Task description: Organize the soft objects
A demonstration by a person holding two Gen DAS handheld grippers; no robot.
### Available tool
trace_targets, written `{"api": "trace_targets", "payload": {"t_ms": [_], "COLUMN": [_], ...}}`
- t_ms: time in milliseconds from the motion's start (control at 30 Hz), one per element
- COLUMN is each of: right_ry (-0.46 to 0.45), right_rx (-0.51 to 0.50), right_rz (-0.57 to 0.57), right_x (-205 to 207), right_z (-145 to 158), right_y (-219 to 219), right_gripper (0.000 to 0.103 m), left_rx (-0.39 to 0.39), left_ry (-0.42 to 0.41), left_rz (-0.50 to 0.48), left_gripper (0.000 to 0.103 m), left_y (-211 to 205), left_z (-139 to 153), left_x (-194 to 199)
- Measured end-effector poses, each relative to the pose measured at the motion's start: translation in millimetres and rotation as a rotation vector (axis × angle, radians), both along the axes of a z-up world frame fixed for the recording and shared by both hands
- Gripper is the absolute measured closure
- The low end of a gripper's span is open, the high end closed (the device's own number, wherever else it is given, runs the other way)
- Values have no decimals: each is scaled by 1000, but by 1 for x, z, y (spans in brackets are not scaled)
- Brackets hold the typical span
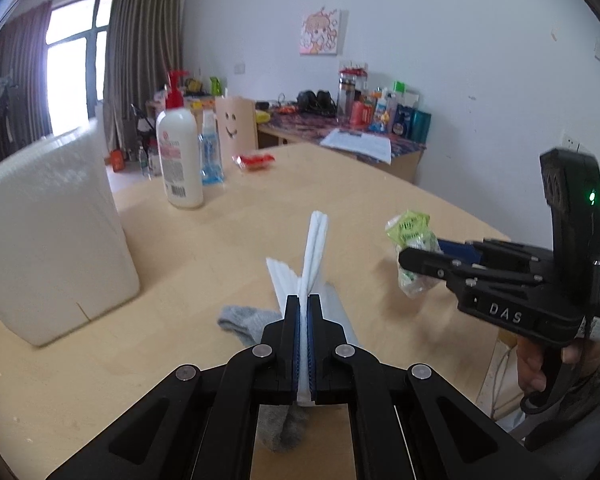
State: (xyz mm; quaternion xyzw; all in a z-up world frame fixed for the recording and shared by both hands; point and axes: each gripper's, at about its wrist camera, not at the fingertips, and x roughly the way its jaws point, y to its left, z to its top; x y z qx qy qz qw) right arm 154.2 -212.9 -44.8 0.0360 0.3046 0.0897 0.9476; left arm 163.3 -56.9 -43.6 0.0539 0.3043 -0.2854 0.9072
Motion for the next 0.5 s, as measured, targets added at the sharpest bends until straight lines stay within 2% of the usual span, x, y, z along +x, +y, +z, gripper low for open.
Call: {"api": "trace_targets", "payload": {"t_ms": [500], "right_ry": [-48], "right_rx": [2], "right_rz": [30], "right_x": [-10], "right_z": [12], "right_y": [8], "right_gripper": [70], "left_rx": [-16], "left_ry": [-131], "left_rz": [148], "left_gripper": [101], "left_y": [48], "left_z": [41], "left_x": [-20]}}
